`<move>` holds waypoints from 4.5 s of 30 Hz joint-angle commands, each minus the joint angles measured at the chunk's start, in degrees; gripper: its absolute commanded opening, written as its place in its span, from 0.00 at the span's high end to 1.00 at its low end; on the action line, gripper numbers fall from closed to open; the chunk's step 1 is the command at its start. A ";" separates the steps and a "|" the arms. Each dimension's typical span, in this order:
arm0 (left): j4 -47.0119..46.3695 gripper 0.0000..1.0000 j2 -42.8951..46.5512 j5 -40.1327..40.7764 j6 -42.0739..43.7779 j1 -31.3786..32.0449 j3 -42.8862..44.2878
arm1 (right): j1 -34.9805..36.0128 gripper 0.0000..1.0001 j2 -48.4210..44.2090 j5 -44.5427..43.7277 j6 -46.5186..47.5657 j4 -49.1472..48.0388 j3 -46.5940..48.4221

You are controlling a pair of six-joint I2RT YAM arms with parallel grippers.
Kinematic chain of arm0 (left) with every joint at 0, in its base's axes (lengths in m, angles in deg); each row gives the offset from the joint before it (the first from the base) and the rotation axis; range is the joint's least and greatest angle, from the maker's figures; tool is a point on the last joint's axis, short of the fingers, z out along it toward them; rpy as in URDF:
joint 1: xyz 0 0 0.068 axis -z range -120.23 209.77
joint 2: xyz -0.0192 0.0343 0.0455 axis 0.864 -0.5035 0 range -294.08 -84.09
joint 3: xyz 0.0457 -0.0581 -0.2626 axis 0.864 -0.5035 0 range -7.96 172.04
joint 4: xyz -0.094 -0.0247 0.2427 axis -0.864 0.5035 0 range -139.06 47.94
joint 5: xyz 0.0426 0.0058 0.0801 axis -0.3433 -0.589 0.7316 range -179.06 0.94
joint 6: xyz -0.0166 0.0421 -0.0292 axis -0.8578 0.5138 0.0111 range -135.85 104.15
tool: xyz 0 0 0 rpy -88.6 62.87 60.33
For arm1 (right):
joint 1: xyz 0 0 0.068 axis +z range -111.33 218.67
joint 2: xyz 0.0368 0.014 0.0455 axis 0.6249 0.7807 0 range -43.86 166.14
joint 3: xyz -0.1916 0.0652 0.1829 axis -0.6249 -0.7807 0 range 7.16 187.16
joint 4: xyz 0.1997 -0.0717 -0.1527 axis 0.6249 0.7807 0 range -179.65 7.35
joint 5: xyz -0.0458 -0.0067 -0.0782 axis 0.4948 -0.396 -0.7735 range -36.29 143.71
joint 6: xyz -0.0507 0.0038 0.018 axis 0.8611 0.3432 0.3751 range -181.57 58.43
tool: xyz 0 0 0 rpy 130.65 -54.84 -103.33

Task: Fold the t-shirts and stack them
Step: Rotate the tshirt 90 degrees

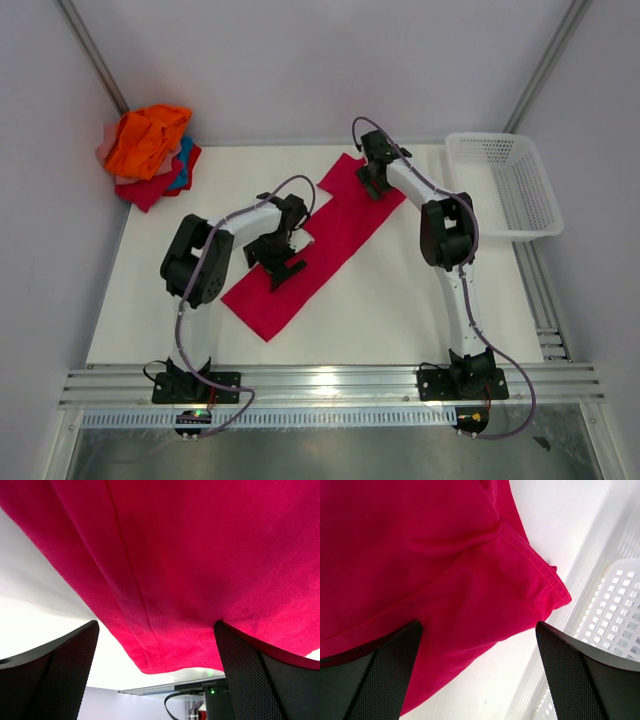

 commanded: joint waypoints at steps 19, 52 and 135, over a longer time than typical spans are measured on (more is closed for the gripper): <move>-5.84 0.01 -1.60 1.07 -5.55 14.69 -2.02 | 0.77 0.01 3.86 3.46 3.31 1.77 8.88; 2.25 0.01 -9.78 -6.48 -7.84 27.35 18.29 | 5.08 0.01 8.70 7.68 4.81 2.04 14.85; -9.35 0.01 9.13 12.93 -10.48 0.55 31.39 | 0.59 0.01 -1.06 8.56 -0.38 0.37 5.36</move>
